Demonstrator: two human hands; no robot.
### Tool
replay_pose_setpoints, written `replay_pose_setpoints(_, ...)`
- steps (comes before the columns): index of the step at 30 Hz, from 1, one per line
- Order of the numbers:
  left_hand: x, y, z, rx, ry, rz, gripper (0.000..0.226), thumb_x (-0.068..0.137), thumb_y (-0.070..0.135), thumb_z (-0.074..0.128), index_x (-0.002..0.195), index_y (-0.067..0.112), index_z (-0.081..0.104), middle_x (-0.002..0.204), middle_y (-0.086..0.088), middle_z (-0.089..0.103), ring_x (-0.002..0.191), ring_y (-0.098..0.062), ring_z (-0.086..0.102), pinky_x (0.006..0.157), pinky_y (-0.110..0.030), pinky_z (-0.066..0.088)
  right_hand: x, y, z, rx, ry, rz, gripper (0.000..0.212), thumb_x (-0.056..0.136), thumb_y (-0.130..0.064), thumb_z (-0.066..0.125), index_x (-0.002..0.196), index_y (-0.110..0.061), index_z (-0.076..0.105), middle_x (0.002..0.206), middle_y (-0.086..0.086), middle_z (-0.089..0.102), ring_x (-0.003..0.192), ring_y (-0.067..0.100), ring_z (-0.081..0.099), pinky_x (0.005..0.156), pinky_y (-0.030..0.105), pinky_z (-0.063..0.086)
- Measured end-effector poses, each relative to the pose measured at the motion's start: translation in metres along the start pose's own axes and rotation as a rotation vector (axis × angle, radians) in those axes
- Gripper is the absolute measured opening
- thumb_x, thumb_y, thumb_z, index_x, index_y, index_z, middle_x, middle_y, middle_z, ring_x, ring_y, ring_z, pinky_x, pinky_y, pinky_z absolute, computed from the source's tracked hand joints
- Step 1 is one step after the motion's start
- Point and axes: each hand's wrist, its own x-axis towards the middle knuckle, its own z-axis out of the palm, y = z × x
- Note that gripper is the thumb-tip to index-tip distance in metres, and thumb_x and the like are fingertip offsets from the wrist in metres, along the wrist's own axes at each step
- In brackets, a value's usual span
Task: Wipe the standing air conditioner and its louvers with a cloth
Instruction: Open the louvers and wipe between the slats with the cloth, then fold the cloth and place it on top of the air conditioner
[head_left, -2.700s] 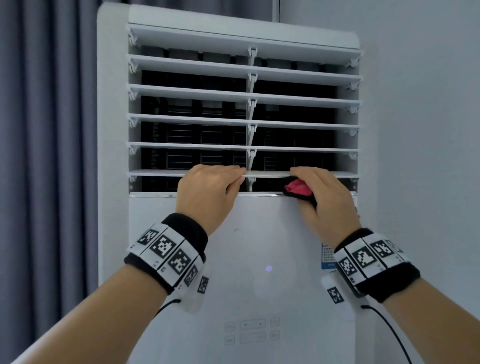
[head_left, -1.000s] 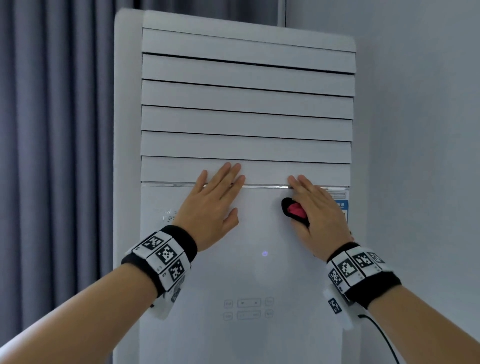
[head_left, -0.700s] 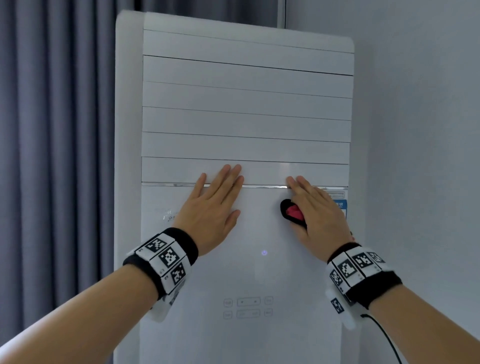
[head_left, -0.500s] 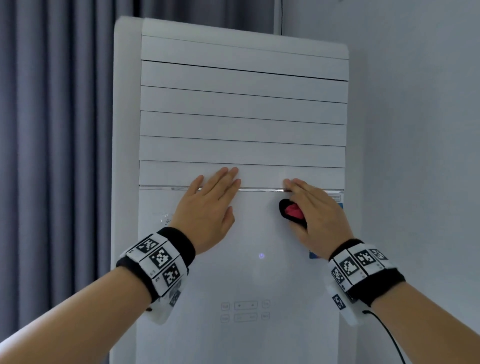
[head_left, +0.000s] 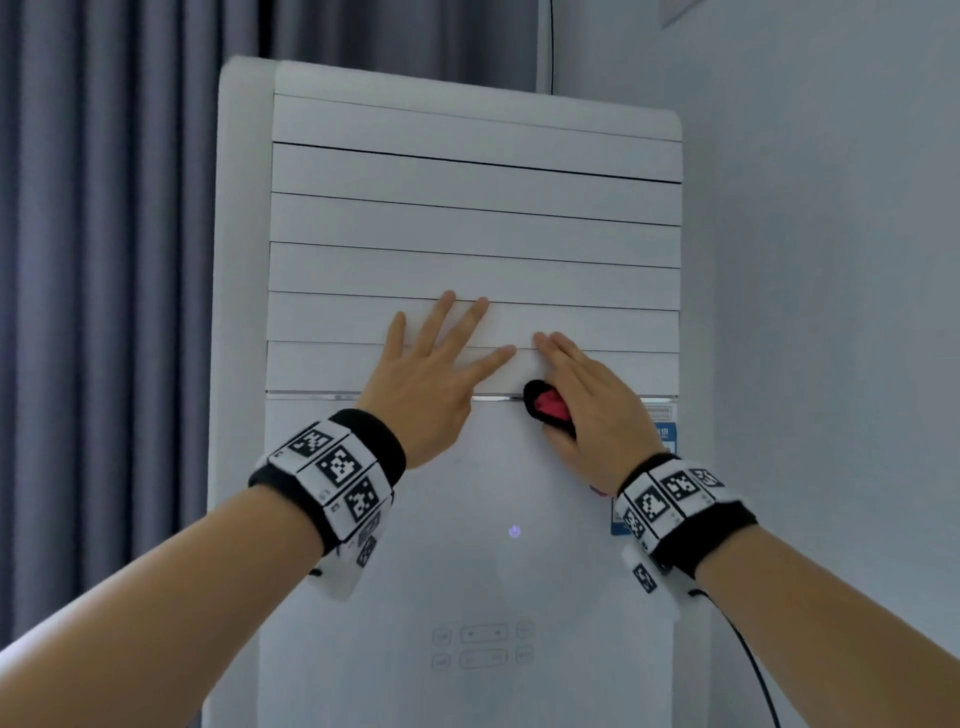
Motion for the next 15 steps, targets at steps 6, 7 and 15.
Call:
replay_pose_setpoints(6,-0.005,0.001,0.008,-0.002,0.032,-0.012,0.059,0.093,0.022,0.042,0.144,0.042,0.019,0.159,-0.004,0.000,0.145,-0.032,-0.004,0.109,-0.063,0.010,-0.015,0.011,0.015,-0.083,0.020,-0.069,0.042,0.075,-0.016,0.066,0.114,-0.002,0.056,0.142,0.011,0.043,0.132,0.027,0.040,0.107,0.038,0.035)
replay_pose_setpoints(7,-0.007,0.002,0.009,0.006,0.032,-0.012,0.059,0.094,0.025,0.040,0.145,0.041,0.017,0.159,-0.005,-0.001,0.145,-0.032,-0.004,0.109,-0.064,0.010,-0.015,0.012,0.015,-0.083,0.034,-0.068,0.041,0.075,-0.017,0.066,0.112,-0.003,0.057,0.142,0.010,0.044,0.132,0.026,0.041,0.106,0.037,0.035)
replay_pose_setpoints(15,-0.018,0.014,0.004,-0.023,-0.066,-0.047,0.061,0.094,0.041,0.033,0.148,0.033,0.006,0.158,-0.003,-0.013,0.144,-0.031,-0.014,0.111,-0.063,0.007,-0.018,-0.001,0.008,0.009,0.046,0.025,0.044,0.074,-0.017,0.069,0.115,-0.004,0.055,0.141,0.006,0.046,0.131,0.021,0.042,0.090,0.034,0.048)
